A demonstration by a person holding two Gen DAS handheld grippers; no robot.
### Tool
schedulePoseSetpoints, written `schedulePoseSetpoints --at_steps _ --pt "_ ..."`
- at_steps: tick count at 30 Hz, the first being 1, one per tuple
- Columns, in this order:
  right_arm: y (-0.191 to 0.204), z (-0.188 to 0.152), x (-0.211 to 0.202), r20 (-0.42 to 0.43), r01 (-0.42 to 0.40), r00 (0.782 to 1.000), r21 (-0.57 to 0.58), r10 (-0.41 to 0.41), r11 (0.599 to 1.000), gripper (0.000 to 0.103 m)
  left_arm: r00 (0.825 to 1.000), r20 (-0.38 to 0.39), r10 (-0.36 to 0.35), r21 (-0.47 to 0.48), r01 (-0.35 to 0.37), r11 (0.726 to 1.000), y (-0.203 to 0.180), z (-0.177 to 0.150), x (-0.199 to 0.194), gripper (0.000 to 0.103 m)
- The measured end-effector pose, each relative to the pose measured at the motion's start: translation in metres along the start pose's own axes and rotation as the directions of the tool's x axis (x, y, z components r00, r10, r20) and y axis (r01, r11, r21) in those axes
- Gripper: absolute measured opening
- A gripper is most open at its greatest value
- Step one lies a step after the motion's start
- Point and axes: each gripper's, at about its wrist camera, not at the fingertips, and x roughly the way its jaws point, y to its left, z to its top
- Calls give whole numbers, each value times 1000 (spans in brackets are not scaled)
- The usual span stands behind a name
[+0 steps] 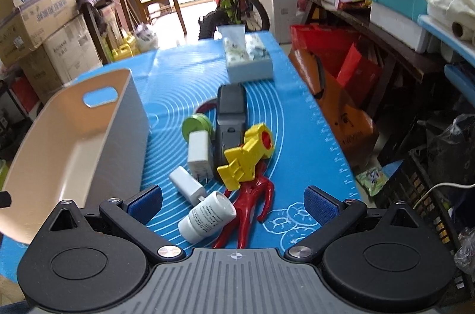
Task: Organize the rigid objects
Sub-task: 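Grasp the basket rim with the left tool while the right tool approaches the white bottle, then close the right tool on the white medicine bottle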
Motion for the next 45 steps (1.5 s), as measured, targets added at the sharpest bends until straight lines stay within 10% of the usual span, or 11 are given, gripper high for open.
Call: schedulePoseSetpoints --at_steps 14,32,45 --pt "6 -14 62 -110 46 993 2 -45 999 89 993 -99 -69 -77 62 995 15 -1 55 75" --pt "34 -19 70 -161 -22 987 -254 -20 967 93 972 -157 -174 -95 161 982 13 -1 67 6" --pt "62 -25 84 -148 20 984 -447 -95 894 81 978 -144 -151 -92 138 986 11 -2 68 7"
